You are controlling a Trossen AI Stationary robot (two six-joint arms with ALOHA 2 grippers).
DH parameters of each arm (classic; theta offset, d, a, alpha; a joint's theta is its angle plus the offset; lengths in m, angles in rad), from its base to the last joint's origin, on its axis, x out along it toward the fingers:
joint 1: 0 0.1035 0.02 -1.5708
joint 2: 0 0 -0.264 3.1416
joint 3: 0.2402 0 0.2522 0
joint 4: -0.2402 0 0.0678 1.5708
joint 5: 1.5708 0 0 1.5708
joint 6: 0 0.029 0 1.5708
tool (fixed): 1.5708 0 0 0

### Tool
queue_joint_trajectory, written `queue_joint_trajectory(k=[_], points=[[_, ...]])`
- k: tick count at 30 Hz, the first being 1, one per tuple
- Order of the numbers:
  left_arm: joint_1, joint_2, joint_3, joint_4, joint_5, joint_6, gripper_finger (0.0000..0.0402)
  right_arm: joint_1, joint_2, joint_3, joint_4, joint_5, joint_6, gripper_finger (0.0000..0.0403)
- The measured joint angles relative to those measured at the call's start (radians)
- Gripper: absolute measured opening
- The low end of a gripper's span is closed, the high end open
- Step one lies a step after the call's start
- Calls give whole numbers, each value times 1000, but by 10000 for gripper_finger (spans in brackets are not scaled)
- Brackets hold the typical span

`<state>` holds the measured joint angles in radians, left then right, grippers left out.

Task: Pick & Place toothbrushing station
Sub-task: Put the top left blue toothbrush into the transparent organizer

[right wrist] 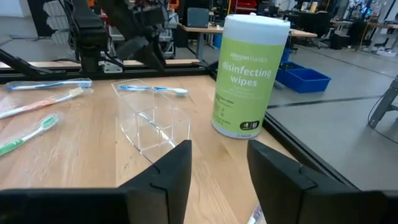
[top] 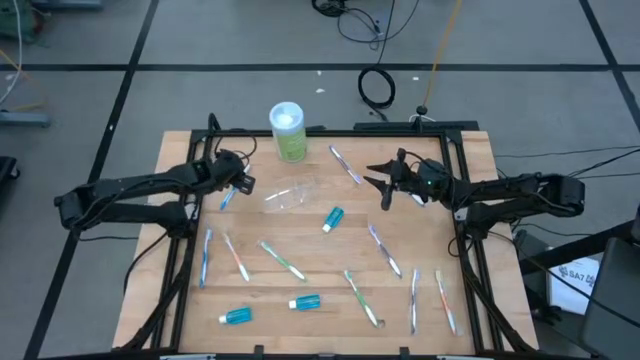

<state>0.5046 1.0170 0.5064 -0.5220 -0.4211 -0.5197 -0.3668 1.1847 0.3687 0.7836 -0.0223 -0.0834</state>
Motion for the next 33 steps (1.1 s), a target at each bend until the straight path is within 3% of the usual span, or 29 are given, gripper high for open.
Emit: queue_joint_trajectory(k=[16,33], points=[[79,138,-1,5,25,-2,175,0,0,0,-2,-3,0,150],[80,287,-1,109,61,-1,175,0,0,0,-2,-4,0,147]])
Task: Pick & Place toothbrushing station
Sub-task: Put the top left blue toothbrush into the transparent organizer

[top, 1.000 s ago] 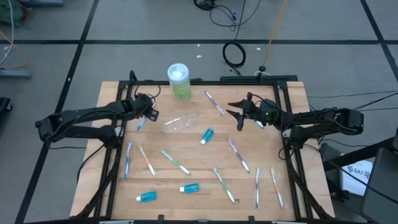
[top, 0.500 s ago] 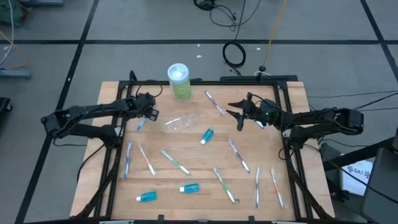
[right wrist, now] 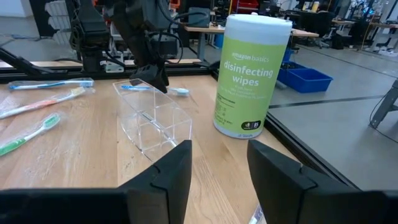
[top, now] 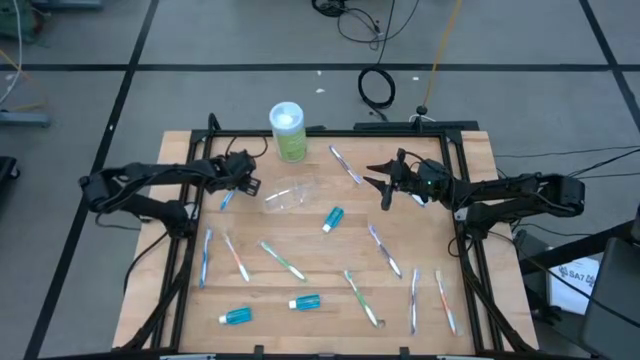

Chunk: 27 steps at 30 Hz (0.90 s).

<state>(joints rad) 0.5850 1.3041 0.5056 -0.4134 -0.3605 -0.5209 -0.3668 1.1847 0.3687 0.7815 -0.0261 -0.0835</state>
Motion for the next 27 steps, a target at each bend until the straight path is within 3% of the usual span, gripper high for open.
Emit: queue_joint_trajectory(k=[14,27], points=[[3,12,0,30,-1,22,175,0,0,0,0,0,-7,146],[73,12,0,30,23,18,174,0,0,0,0,0,-7,146]])
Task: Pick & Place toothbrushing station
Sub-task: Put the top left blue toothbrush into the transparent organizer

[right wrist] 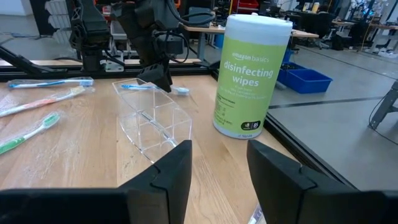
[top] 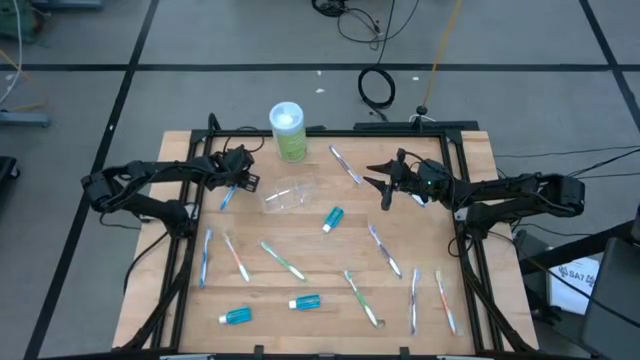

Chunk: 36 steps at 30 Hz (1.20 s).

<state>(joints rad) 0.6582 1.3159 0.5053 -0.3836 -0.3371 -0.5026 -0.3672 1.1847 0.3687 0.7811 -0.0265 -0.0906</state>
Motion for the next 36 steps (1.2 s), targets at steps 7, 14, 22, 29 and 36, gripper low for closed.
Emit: queue_joint_trajectory(k=[7,14,22,29,36], points=[[0,0,0,0,42,4,171,0,0,0,0,0,0,149],[16,0,0,0,41,3,102,0,0,0,0,0,0,147],[39,0,0,0,41,2,35,0,0,0,0,0,0,149],[38,-7,0,-2,41,4,8,0,0,0,0,0,0,147],[38,-106,0,-11,41,23,12,0,0,0,0,0,0,146]])
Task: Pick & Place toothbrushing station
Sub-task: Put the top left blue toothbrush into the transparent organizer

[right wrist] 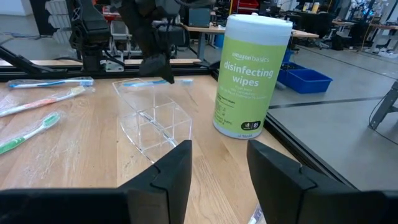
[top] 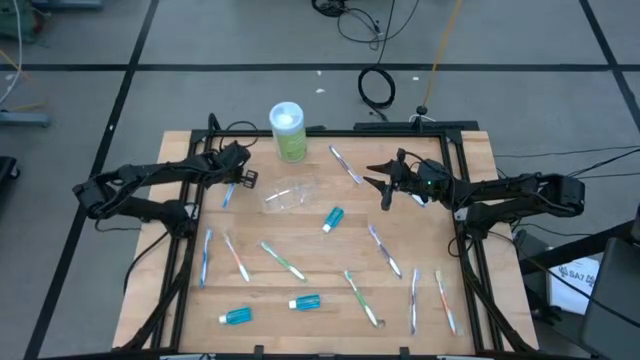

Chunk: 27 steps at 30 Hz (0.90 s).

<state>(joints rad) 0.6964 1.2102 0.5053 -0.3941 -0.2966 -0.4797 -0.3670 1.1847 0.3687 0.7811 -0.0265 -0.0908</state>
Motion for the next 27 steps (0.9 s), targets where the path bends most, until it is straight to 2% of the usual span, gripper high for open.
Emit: queue_joint_trajectory(k=[11,15,20,24,27], points=[[-65,-226,0,0,-4,52,18,0,0,0,0,0,0,146],[-118,-293,0,16,-58,69,6,0,0,0,-1,0,0,146],[-189,-356,0,70,-100,89,18,0,0,0,-1,0,0,146],[-251,-380,0,137,-145,142,6,0,0,0,-1,0,0,146],[-296,-381,0,191,-181,155,13,0,0,0,-1,0,0,146]])
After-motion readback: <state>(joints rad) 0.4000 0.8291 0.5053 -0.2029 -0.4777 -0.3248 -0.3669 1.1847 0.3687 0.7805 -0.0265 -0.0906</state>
